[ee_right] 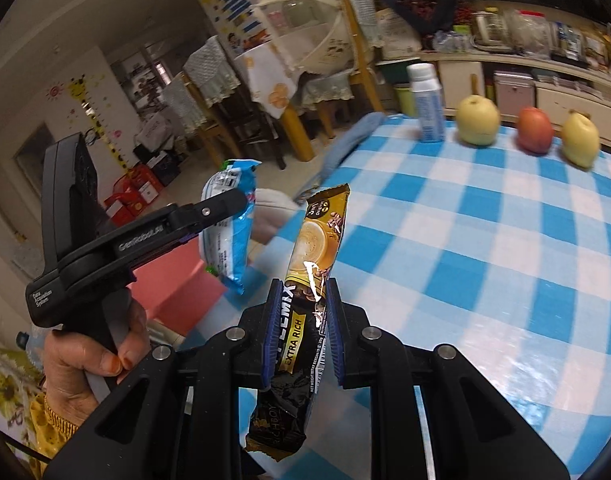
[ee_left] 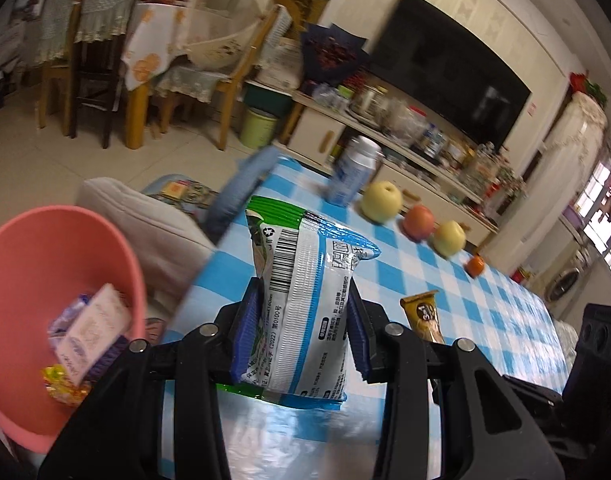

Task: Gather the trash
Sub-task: 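Carry the snack bag and coffee stick over the pink bucket and open both tools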

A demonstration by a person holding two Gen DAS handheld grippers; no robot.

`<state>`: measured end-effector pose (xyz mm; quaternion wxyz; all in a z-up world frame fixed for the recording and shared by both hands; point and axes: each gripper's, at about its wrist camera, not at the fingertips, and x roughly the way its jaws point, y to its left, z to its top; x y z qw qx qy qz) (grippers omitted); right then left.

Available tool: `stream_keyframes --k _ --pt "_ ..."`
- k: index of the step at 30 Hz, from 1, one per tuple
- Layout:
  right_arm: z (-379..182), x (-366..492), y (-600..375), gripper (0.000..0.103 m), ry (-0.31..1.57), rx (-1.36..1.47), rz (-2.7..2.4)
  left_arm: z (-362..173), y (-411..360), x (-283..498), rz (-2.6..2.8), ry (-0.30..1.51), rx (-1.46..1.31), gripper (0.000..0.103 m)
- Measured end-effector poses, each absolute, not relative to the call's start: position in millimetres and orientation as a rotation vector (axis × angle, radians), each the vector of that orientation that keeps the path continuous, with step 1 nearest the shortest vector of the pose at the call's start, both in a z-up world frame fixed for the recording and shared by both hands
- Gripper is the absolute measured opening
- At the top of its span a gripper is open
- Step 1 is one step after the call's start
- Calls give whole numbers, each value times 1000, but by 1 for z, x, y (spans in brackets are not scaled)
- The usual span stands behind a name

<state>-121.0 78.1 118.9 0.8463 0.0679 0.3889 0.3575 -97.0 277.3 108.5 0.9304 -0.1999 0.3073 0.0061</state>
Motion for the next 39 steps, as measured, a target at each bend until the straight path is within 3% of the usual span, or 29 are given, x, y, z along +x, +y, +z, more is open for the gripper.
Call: stream_keyframes --k 18,39 --pt "131 -117 241 22 838 20 949 120 393 -131 376 576 -471 42" --pt "107 -116 324 22 882 -52 992 107 446 -145 488 586 -517 42"
